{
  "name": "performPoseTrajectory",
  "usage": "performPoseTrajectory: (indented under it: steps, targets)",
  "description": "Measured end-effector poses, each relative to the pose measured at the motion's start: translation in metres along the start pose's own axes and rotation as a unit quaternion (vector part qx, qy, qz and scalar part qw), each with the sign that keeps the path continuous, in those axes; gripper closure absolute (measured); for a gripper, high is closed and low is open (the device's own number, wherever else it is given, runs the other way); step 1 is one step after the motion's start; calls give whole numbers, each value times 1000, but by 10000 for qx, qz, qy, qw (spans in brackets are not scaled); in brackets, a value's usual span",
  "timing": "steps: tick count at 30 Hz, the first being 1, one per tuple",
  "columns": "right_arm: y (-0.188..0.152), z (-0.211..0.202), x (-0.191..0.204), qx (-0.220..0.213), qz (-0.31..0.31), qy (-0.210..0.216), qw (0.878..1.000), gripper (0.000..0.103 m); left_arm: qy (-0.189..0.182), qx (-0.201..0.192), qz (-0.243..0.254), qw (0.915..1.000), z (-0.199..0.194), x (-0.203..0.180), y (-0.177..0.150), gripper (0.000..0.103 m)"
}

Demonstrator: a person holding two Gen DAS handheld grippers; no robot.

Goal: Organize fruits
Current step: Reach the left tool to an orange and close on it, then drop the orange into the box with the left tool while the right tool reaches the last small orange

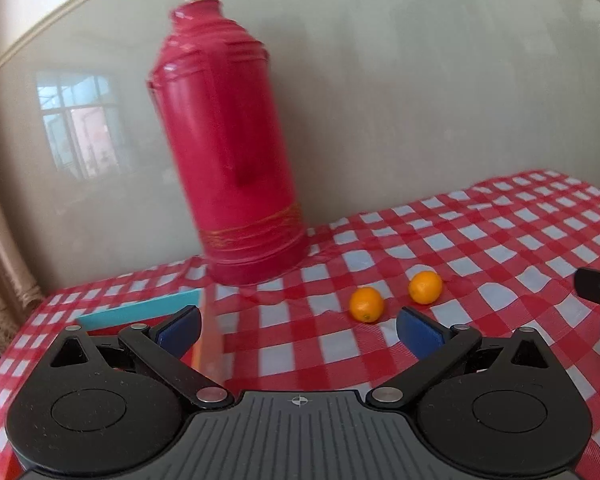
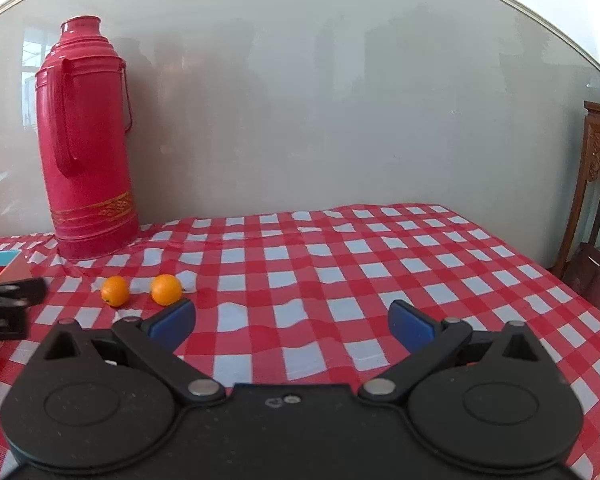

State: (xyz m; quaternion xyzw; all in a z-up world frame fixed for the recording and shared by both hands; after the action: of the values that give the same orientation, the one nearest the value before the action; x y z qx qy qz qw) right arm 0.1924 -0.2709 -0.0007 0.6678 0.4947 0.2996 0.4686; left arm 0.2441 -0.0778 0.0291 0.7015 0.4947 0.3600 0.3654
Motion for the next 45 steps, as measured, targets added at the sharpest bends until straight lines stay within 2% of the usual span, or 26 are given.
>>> performPoseTrajectory:
  steps: [7,9,16,19,21,23,27,33,38,45]
  targets:
    - [0,3,-12,30,160,42,9999,6,-176,199,188,9995,40,-15,3,2]
    - [0,3,-14,27,207,46,9998,6,-225,268,207,9992,50,-16,3,13]
    - [1,6,-17,60,318,108,9994,6,-326,477,172,9982,88,-22,-1,20]
    - [1,7,-16,79,340,142,9993,6,-352,537,160,9978,101,-24,-1,28]
    - [1,6,-15,71,343,172,9992,6,-364,611,130,9974,107,-24,-2,45]
    - [1,6,-14,65,331,180,9993,6,-412,708,61,9966,114,-25,-5,56]
    - [1,7,-15,76,363,199,9991,6,-439,736,40,9963,118,-28,-10,71]
    - [0,7,-11,93,312,222,9992,6,-416,580,-102,9974,110,-27,-10,72]
    - [0,6,-4,78,227,307,9992,6,-325,286,-279,9987,81,-12,-3,72]
    - [-1,1,14,50,61,451,9990,6,154,-48,-436,9989,28,34,0,72]
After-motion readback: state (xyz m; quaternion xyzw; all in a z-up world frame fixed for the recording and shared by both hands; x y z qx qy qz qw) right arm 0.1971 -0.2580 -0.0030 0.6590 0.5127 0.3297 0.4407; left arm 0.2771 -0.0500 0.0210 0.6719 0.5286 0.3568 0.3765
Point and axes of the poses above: each gripper's, at about its wrist camera, not at the fingertips, and z roughly the way its jaws point, x to its left, y to its top, the point moved 4 cm from there along z, roughly the way its jaws point, and after that the axes turned 11 degrees about -y, right-handed, at the moved point
